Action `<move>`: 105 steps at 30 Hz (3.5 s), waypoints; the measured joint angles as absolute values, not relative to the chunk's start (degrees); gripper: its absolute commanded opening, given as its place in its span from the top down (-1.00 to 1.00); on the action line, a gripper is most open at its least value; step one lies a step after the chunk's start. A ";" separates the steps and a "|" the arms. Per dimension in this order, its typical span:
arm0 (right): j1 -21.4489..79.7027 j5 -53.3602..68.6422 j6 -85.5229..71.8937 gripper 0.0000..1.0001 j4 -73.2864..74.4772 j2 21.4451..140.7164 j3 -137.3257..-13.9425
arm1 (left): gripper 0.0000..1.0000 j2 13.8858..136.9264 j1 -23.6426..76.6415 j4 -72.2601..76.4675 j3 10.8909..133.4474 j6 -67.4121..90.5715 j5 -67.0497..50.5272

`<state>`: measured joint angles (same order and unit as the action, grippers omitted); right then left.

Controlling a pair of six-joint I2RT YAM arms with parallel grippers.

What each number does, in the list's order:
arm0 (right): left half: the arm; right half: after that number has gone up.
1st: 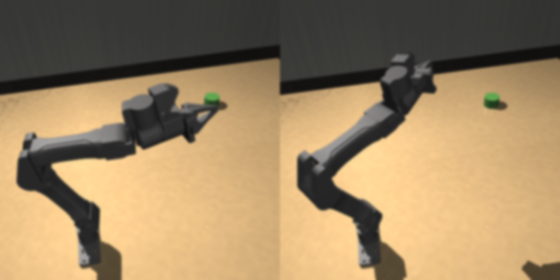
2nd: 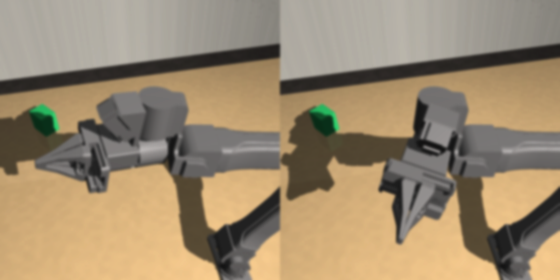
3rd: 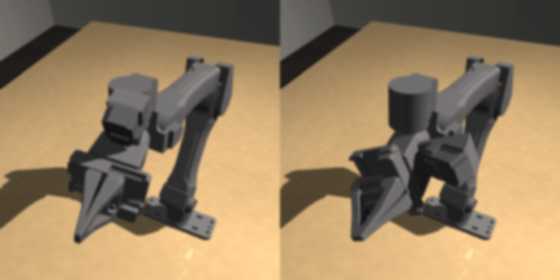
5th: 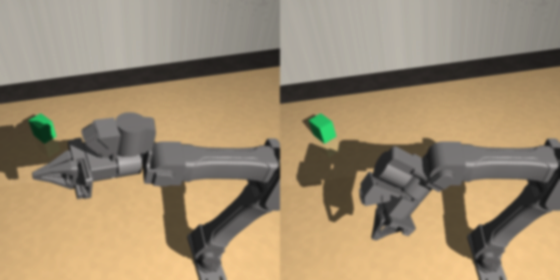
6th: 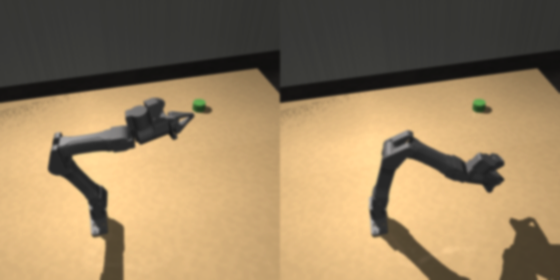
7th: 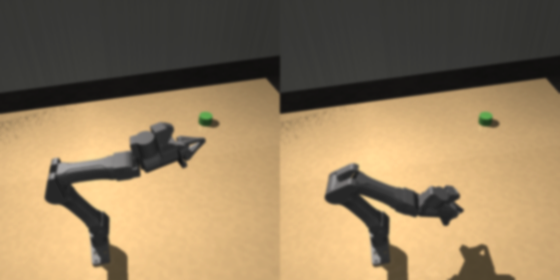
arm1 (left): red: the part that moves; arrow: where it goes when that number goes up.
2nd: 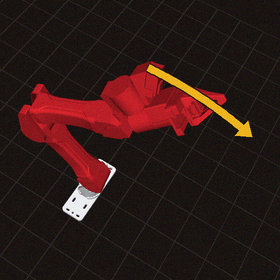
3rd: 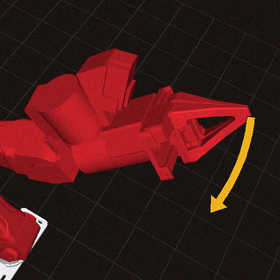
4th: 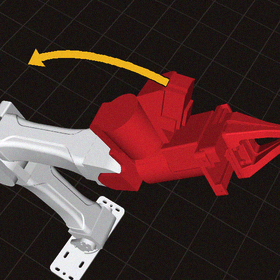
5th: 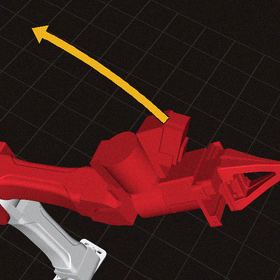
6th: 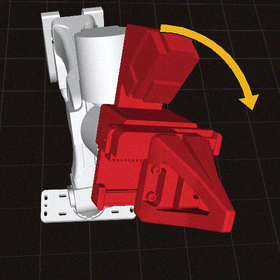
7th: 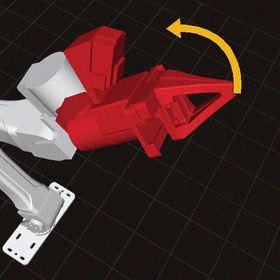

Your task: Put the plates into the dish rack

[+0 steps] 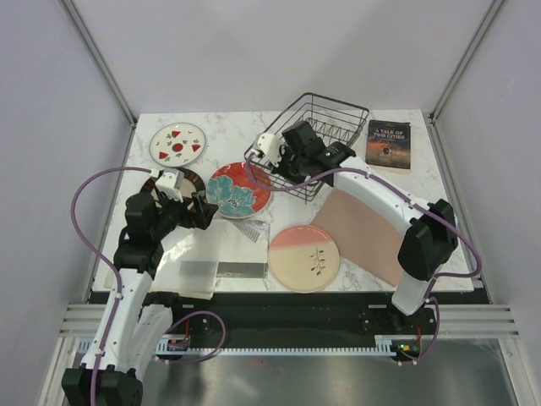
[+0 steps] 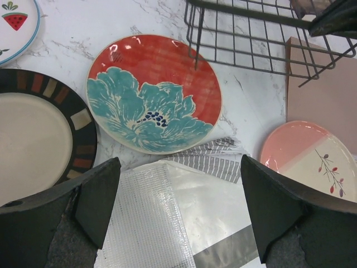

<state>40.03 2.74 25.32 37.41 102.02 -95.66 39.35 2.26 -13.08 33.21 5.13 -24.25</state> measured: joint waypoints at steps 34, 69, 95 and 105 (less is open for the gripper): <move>18.79 34.35 85.06 1.00 48.90 91.68 -79.79 | -0.81 43.48 2.28 -15.22 33.04 2.02 -27.14; 21.54 43.22 80.44 -0.25 29.36 90.70 -75.35 | -0.81 44.69 2.28 -17.47 32.82 -0.30 -28.99; 28.16 34.15 78.94 0.01 75.72 106.15 -96.73 | -0.81 48.34 2.28 -16.16 33.08 -2.44 -32.12; 27.86 33.95 70.48 0.03 75.16 107.72 -96.31 | -0.81 48.34 2.35 -16.08 33.10 -2.42 -32.14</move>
<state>27.86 33.95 70.48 75.16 107.72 -96.31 48.34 2.35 -16.08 33.10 -2.42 -32.14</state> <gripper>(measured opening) 0.509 0.905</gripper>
